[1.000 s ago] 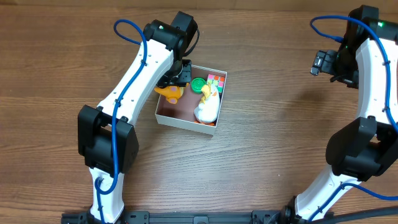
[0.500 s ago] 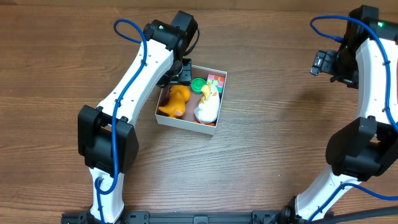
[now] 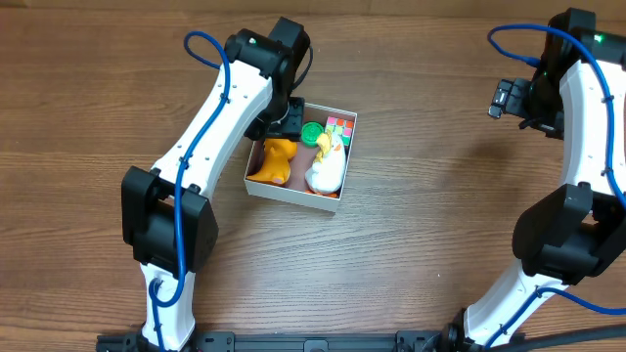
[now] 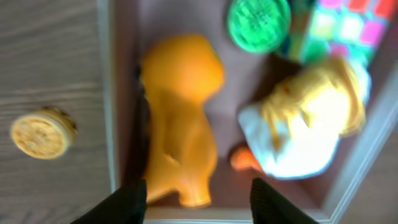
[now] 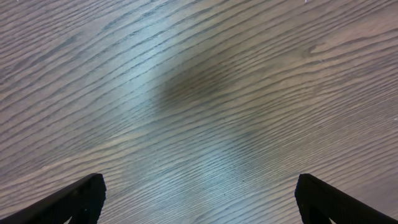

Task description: Pack container

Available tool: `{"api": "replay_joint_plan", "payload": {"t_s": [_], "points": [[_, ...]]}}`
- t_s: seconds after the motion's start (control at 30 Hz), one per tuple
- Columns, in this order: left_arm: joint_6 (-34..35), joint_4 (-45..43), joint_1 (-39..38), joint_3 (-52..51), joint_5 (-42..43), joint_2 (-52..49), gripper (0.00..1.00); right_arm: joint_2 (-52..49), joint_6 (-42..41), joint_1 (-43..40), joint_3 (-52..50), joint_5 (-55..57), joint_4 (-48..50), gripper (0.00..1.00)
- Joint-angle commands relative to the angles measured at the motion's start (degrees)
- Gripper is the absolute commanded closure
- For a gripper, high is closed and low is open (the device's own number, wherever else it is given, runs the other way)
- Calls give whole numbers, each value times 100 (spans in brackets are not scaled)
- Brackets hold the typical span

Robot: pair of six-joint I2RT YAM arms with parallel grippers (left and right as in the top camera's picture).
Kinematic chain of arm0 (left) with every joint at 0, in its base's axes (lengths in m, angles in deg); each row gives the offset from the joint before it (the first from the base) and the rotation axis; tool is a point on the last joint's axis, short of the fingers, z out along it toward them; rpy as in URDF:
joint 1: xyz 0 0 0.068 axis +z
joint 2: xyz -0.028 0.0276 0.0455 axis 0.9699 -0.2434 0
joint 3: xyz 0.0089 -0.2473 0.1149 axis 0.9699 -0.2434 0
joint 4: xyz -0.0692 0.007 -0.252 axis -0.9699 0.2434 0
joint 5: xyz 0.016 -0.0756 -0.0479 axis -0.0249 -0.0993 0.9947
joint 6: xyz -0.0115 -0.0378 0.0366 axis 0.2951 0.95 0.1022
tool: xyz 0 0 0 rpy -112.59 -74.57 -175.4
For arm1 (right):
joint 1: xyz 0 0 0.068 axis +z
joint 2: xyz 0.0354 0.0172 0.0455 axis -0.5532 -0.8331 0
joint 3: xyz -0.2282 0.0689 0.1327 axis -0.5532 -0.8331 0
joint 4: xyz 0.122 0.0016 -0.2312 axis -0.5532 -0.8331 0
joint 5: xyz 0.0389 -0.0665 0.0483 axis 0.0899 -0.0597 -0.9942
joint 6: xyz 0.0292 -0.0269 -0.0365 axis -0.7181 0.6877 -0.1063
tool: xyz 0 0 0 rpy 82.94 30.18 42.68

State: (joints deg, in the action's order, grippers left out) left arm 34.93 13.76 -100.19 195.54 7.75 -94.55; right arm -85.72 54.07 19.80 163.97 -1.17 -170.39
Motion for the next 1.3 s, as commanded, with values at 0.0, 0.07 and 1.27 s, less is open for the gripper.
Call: {"api": "replay_joint_plan", "payload": {"t_s": [0.0,0.07,1.27], "points": [[-457,374,28,286,968,-26,56,-11,-20,20,-4,-4,20,0],[-468,699,28,286,1126,-28,68,-11,-17,20,-4,-4,20,0],[-81,15,26,-1193,61,-28,87,-11,-17,20,-4,-4,20,0]]}}
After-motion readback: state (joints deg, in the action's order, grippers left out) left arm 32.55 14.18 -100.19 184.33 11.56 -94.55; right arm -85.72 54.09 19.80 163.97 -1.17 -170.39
